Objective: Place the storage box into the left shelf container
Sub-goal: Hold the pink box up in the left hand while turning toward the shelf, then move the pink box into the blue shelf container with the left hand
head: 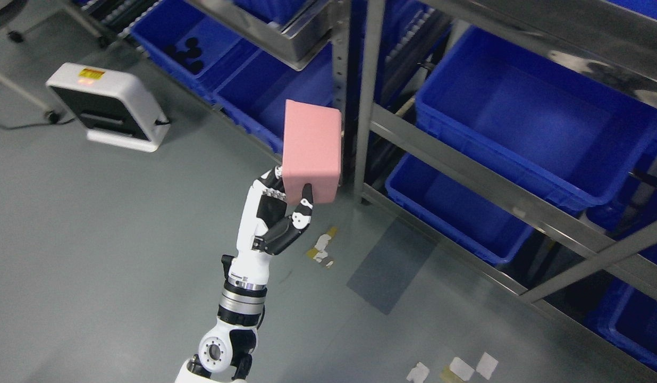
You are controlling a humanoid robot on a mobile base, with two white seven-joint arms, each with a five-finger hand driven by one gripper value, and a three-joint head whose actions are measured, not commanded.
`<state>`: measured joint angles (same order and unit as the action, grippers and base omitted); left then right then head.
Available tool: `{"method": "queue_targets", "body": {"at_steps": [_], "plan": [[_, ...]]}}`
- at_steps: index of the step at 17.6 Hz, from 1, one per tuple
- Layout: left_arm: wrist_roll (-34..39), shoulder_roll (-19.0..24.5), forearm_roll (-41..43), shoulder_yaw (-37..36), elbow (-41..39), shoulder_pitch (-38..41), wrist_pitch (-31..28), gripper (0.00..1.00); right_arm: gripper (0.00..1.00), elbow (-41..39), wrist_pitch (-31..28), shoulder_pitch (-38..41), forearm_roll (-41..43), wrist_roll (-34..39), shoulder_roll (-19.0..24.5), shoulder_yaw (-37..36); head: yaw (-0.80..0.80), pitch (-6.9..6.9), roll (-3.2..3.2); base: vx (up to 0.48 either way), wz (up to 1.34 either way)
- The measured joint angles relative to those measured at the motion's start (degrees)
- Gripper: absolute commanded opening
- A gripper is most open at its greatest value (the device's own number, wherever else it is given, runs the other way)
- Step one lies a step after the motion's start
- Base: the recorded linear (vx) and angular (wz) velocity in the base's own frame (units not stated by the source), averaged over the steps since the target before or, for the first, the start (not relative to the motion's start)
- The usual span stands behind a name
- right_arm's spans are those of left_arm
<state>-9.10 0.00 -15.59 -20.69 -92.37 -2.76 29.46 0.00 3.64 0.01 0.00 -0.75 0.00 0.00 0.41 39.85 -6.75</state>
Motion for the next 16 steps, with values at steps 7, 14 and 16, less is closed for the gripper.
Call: {"method": "queue_targets", "body": {"at_steps": [7, 14, 16], "plan": [[-2.97, 0.0, 0.03, -4.83, 2.1, 3.67, -0.03, 0.01, 1.0, 0.0, -0.28, 0.01, 0.0, 0.0, 0.0, 0.0, 0.0, 0.0, 0.0, 0.212, -0.76], [-3.1, 0.0, -0.15, -6.81, 3.21, 5.44, 1.87, 0.01, 1.0, 0.0, -0.07, 0.0, 0.0, 0.0, 0.0, 0.0, 0.0, 0.0, 0.0, 0.149, -0.43], [-2.89, 0.0, -1.36, -5.56, 3.72, 4.55, 0.83, 0.01, 1.0, 0.0, -0.03, 0.0, 0.0, 0.0, 0.0, 0.0, 0.0, 0.0, 0.0, 0.088, -0.23]]}}
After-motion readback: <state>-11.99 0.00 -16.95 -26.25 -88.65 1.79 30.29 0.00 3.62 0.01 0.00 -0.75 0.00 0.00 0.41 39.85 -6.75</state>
